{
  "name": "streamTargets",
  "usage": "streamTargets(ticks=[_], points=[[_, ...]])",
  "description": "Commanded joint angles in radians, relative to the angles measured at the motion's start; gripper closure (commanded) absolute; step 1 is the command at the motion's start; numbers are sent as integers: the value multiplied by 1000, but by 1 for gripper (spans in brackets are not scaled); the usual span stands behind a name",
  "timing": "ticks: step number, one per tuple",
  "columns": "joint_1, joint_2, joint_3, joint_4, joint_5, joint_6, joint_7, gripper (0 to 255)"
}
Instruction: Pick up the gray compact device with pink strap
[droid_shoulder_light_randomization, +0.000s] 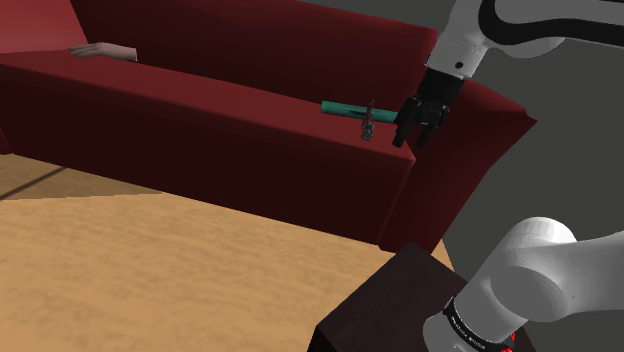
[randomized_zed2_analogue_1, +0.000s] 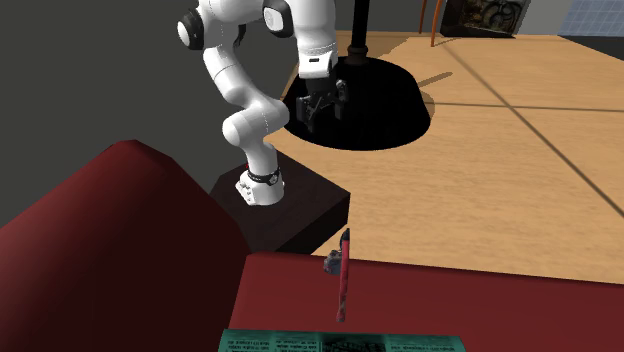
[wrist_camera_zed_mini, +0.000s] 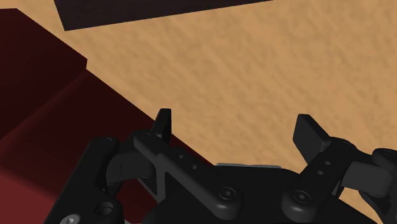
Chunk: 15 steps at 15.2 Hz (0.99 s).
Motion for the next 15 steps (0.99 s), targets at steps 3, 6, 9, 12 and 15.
streamTargets(ticks=[3,6,9,12,15], points=[[-4,43,-33,16,-35,34,-60,0],[-8,114,-82,51,-80,85,-147,0],[-9,192,-128,97,-115,135,-232,0],[-6,276,-173,154,-139,182,-315,0],[0,364,-216,222,-153,223,-397,0]])
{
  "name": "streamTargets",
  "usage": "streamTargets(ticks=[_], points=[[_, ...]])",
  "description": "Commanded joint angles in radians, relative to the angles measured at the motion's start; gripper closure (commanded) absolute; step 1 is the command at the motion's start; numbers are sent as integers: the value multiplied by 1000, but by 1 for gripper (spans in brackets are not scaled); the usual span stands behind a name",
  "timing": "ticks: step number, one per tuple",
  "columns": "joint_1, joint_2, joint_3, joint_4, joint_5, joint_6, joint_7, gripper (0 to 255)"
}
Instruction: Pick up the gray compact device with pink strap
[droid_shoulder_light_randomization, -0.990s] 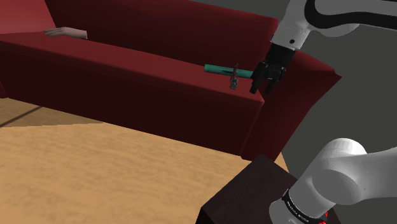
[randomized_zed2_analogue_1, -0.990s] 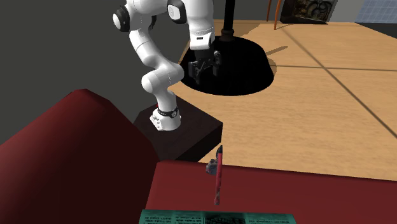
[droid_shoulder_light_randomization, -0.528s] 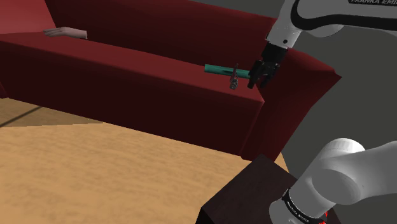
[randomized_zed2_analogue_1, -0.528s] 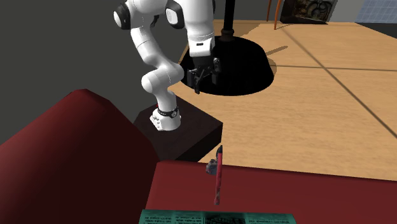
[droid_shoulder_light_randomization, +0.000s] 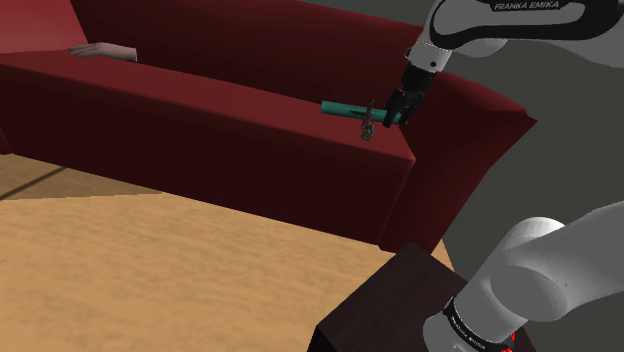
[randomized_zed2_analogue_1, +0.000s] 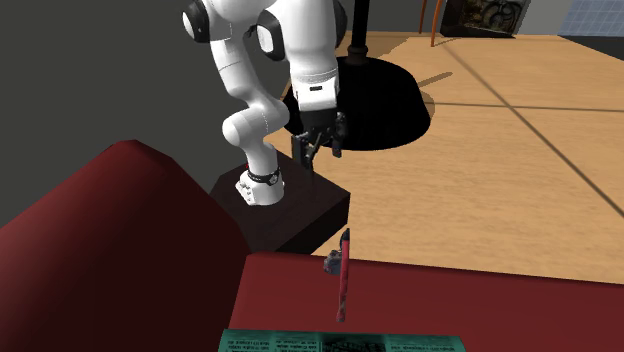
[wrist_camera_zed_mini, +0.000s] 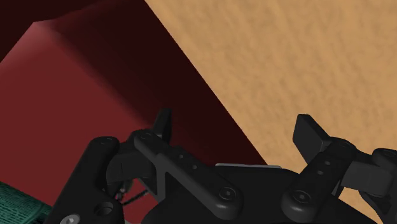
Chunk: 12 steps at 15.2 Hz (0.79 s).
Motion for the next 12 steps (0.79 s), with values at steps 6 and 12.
streamTargets(ticks=[6,12], points=[[15,215,-92,190,7,75,-197,0],[13,427,-156,411,74,102,-371,0]])
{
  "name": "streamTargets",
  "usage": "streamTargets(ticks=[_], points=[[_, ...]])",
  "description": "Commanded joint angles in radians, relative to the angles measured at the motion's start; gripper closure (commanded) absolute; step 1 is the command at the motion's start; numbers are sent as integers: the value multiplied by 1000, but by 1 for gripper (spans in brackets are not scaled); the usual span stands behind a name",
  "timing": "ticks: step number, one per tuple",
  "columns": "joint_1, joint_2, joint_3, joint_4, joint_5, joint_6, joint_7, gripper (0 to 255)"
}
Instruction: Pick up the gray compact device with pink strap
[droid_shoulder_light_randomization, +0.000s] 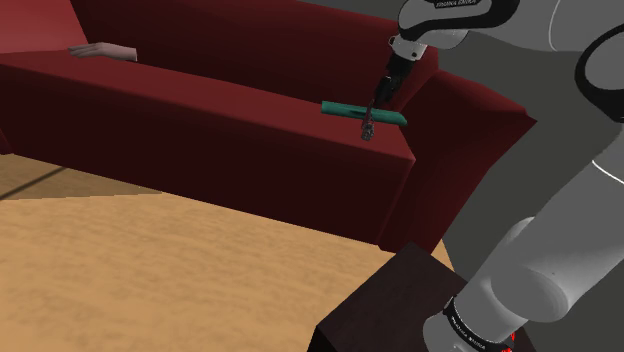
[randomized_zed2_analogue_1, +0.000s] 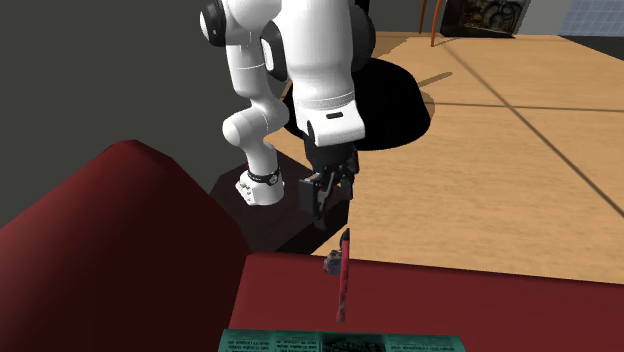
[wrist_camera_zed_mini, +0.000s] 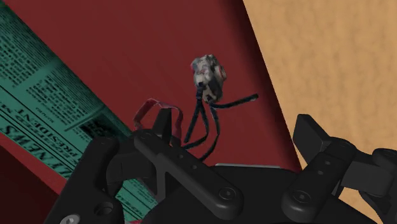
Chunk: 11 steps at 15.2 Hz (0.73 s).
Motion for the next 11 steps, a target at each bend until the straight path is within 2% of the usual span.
streamTargets(ticks=[1,3,11], points=[[-3,69,-14,73,27,7,-54,0],[-13,131,-24,146,55,4,-100,0],[-12,128,-21,40,55,106,-105,0]])
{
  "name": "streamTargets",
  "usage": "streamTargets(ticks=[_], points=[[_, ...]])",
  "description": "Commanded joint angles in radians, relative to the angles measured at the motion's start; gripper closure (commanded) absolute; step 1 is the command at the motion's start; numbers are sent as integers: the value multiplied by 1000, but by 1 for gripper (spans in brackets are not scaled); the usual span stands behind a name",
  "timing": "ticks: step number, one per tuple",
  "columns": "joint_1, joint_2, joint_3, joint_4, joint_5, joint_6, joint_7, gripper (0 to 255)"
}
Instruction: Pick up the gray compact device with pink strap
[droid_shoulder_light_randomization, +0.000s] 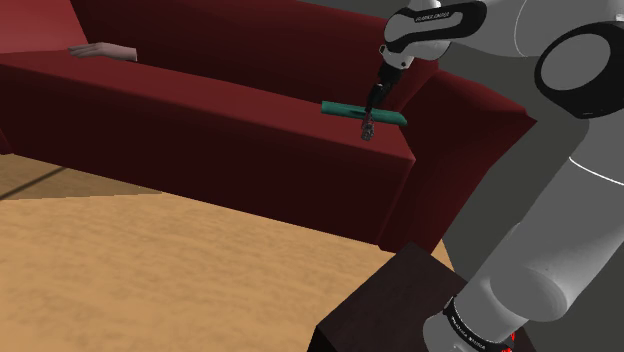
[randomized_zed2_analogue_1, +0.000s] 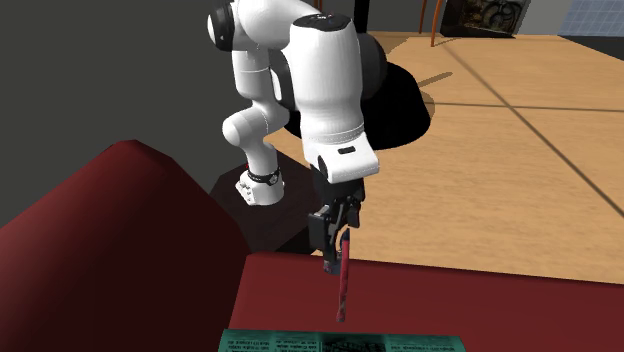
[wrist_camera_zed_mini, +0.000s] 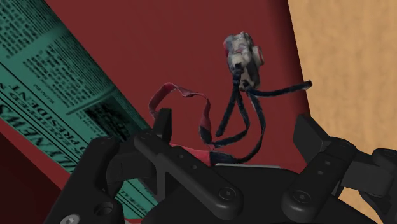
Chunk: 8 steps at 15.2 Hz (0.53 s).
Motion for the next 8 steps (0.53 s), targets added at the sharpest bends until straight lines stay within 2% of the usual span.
streamTargets(ticks=[1,2,8], points=[[-1,2,-1,-10,2,12,-3,0],[-1,4,-1,-10,3,14,-3,255],[-2,6,-1,-7,4,13,-5,255]])
